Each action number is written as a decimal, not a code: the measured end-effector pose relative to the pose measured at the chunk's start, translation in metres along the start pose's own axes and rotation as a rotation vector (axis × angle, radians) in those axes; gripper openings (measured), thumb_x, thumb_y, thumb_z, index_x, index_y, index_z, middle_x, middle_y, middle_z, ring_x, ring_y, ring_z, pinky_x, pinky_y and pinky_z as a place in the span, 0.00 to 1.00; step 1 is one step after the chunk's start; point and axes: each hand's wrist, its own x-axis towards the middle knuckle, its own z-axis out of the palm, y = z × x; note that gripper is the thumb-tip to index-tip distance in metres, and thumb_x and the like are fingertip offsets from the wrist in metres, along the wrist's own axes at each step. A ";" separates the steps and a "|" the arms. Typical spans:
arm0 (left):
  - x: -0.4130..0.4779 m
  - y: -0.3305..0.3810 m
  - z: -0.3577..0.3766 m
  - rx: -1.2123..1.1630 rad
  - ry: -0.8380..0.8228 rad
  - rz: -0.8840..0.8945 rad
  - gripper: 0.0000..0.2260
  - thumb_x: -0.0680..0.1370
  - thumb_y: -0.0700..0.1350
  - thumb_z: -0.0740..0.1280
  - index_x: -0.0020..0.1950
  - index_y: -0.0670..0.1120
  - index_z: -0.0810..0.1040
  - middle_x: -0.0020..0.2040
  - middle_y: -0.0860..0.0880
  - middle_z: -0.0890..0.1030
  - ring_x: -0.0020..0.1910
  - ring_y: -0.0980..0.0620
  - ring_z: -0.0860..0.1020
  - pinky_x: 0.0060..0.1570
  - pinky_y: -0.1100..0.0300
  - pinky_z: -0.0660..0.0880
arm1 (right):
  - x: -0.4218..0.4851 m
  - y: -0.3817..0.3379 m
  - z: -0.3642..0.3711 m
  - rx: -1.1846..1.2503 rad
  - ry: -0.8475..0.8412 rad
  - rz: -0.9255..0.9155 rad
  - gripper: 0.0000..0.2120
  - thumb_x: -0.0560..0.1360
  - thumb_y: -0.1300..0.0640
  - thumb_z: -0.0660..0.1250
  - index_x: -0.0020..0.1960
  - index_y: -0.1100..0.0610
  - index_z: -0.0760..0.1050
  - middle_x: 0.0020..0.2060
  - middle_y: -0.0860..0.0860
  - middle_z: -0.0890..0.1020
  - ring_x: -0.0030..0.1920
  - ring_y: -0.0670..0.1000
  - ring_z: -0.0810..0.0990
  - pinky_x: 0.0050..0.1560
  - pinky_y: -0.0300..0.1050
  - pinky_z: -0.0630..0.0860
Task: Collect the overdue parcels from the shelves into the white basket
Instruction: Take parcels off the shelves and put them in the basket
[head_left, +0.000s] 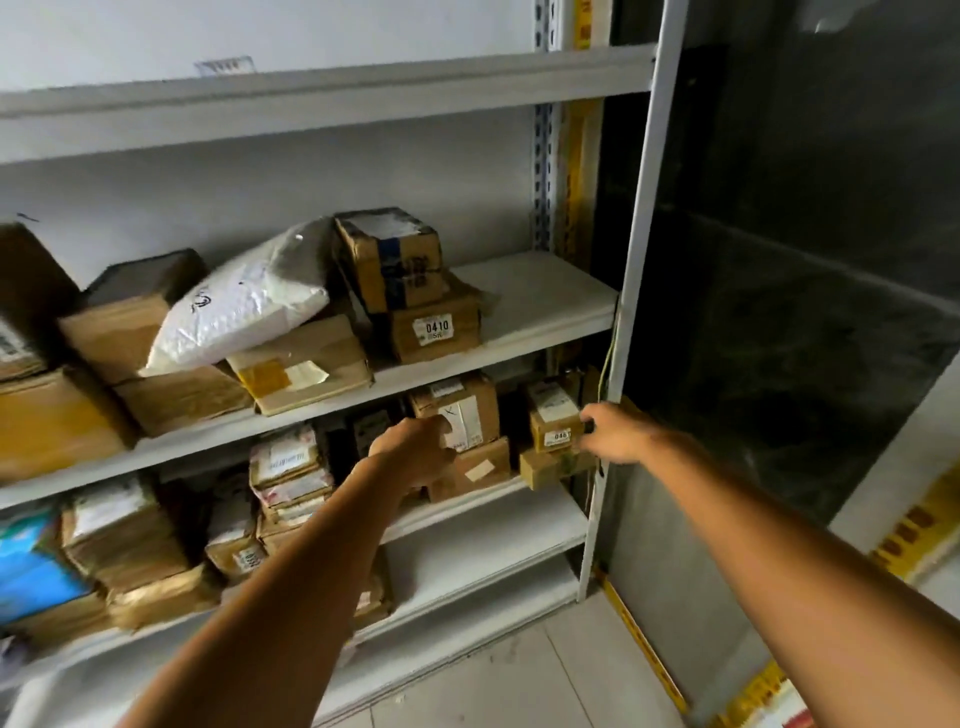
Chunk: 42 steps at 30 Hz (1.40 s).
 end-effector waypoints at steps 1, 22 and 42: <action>0.002 -0.002 -0.003 0.006 0.013 -0.009 0.20 0.81 0.53 0.64 0.72 0.52 0.71 0.66 0.45 0.77 0.60 0.45 0.78 0.57 0.52 0.77 | 0.007 -0.005 -0.003 -0.020 0.000 -0.006 0.18 0.77 0.47 0.67 0.64 0.52 0.75 0.58 0.54 0.80 0.56 0.56 0.79 0.57 0.50 0.76; -0.010 0.018 -0.091 -0.217 0.347 -0.362 0.15 0.80 0.50 0.66 0.66 0.52 0.76 0.59 0.47 0.80 0.50 0.49 0.79 0.51 0.54 0.79 | 0.087 -0.086 -0.096 -0.106 0.015 -0.488 0.25 0.77 0.46 0.68 0.71 0.53 0.70 0.65 0.55 0.76 0.62 0.56 0.76 0.57 0.47 0.72; 0.023 0.003 -0.157 -0.413 0.785 -0.338 0.28 0.77 0.45 0.69 0.75 0.49 0.66 0.68 0.44 0.73 0.64 0.47 0.72 0.52 0.60 0.67 | 0.110 -0.172 -0.136 0.262 0.167 -0.675 0.27 0.77 0.51 0.68 0.73 0.56 0.67 0.66 0.57 0.75 0.62 0.55 0.76 0.54 0.44 0.72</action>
